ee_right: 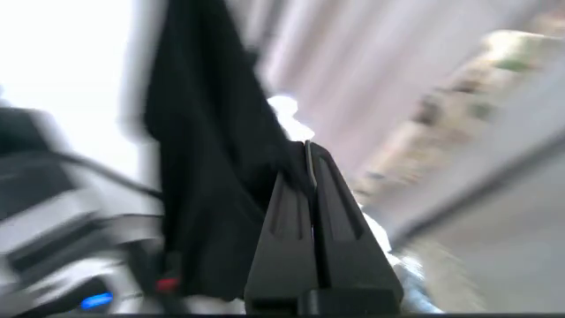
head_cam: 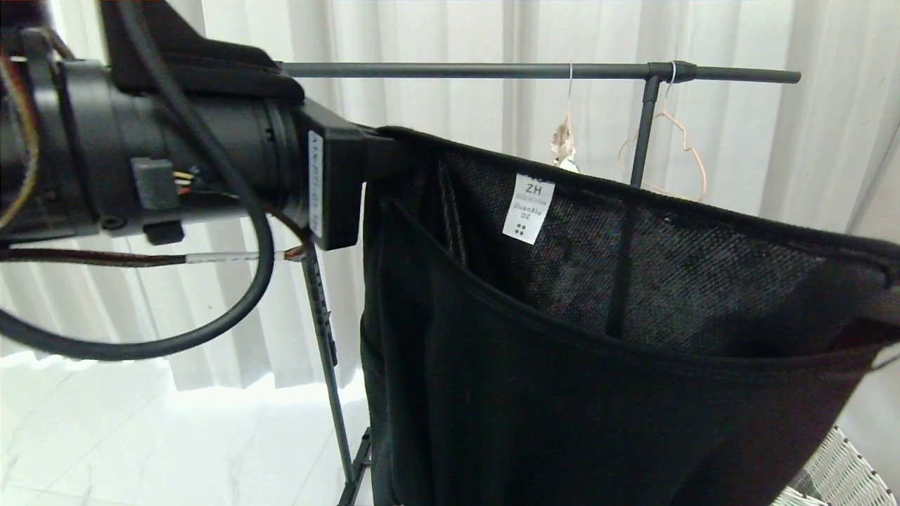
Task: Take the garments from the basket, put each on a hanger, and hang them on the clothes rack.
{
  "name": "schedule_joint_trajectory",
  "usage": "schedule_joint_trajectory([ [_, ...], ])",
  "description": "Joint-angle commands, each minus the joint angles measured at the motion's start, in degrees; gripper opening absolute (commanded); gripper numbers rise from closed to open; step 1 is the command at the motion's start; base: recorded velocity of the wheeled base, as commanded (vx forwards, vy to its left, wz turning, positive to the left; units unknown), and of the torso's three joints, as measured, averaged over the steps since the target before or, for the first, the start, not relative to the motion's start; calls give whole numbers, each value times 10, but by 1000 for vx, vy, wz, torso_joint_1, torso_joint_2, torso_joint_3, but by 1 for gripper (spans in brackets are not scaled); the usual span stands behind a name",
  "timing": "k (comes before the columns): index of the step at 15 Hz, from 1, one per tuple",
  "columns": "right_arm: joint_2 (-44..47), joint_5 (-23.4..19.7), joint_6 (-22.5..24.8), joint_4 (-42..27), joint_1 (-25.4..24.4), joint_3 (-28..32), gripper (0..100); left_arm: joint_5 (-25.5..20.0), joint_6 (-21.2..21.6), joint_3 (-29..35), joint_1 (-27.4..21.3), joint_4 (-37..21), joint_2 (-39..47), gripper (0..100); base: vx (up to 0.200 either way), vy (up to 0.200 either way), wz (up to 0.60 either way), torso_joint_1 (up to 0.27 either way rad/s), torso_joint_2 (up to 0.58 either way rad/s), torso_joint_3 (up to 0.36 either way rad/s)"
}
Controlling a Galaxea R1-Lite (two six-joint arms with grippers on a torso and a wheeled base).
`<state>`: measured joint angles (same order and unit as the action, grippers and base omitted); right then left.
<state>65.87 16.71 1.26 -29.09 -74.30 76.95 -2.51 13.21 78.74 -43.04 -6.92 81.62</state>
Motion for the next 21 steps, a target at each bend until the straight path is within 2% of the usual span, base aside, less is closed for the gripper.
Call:
schedule_joint_trajectory([
  [1, 18, -8, -36, -2, -89, -2, 0, 0, -1, 31, -5, 4, 51, 0, 0, 0, 0, 0, 0, 0],
  [2, 31, -9, -42, 1, -106, -2, 0, 0, -2, 45, -5, 4, 65, 0, 0, 0, 0, 0, 0, 0],
  [8, 21, -10, -42, 7, -98, -10, 0, 3, -5, 39, -5, 4, 56, 0, 0, 0, 0, 0, 0, 0],
  [11, 1, -7, -39, 7, -52, -20, 0, 3, -5, -3, -5, -14, 14, 0, 0, 0, 0, 0, 0, 0],
  [13, -5, -8, -36, 8, -7, -28, 0, 2, -6, -26, -6, -76, -30, 0, 0, 0, 0, 0, 0, 0],
  [15, 1, -12, -26, 45, 47, -36, 0, -8, -50, -29, -20, -149, -71, 0, 0, 0, 0, 0, 0, 0],
  [17, 12, -31, -21, 107, 70, -49, 0, -14, -101, -29, -65, -192, -98, 0, 0, 0, 0, 0, 0, 0],
  [18, 27, -55, -20, 157, 89, -58, 0, -14, -155, -29, -119, -222, -117, 0, 0, 0, 0, 0, 0, 0],
  [19, 40, -67, -20, 179, 101, -58, 0, -14, -191, -29, -157, -234, -125, 0, 0, 0, 0, 0, 0, 0],
  [21, 68, -87, -20, 218, 116, -56, 0, -14, -239, -30, -219, -237, -134, 0, 0, 0, 0, 0, 0, 0],
])
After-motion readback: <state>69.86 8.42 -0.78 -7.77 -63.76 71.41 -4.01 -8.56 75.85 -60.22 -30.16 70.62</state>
